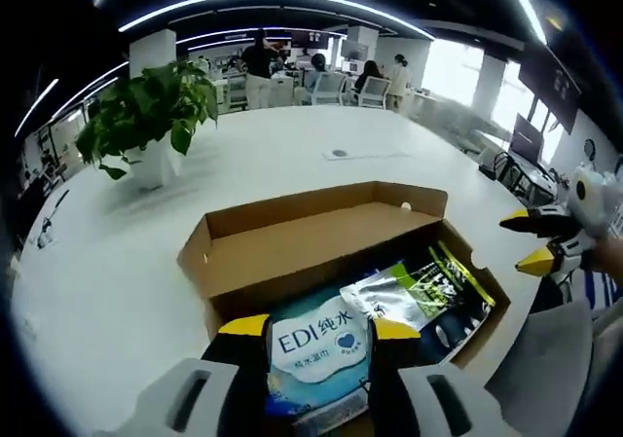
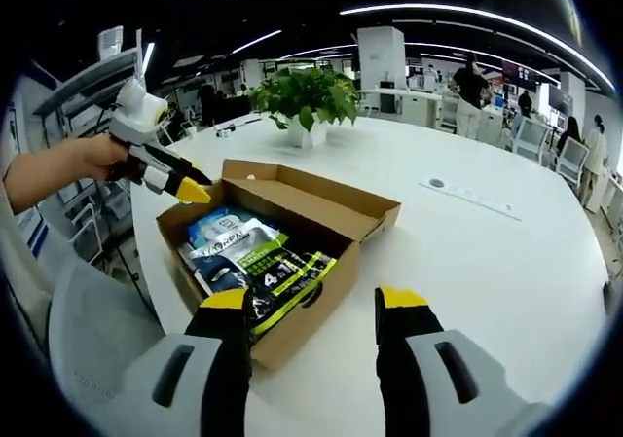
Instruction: Operate the shoe box by opening the lid, removing the specified soft item, and placing it in the target area until the item is outside and the box remains undamaged.
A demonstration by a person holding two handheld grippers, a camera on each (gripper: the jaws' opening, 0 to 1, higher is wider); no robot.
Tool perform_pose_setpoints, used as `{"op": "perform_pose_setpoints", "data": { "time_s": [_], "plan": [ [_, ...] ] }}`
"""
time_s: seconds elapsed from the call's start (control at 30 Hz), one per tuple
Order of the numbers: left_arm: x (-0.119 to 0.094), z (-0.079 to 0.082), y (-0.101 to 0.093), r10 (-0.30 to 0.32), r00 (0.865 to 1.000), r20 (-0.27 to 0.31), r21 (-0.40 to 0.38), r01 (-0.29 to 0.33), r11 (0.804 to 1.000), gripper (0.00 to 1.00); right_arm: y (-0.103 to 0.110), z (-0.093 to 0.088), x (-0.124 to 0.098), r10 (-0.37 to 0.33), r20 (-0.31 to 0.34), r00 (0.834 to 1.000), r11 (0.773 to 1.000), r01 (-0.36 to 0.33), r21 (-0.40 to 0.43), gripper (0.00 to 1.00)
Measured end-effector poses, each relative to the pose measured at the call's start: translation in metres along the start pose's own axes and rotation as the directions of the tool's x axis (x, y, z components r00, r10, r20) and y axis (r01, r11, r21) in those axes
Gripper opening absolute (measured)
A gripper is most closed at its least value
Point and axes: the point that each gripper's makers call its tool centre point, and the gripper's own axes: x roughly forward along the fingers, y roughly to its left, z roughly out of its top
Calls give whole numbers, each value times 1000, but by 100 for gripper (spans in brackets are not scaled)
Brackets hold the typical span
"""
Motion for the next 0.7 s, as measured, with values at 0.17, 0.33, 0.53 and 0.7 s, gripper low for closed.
{"op": "perform_pose_setpoints", "data": {
  "time_s": [0.17,0.33,0.53,0.7],
  "plan": [
    [7,-15,-15,-50,998,-33,-35,48,998,38,8,-7,-5,13,2,1000,1000,-13,15,49],
    [13,-26,-27,-91,994,-67,-69,87,994,36,15,-11,-9,18,5,1000,1000,-18,23,50],
    [22,-37,-39,-139,985,-101,-113,128,985,34,21,-14,-13,21,6,1000,999,-21,25,51],
    [30,-45,-48,-191,975,-117,-192,166,967,29,22,-16,-16,19,9,1000,999,-20,32,51]
  ]
}}
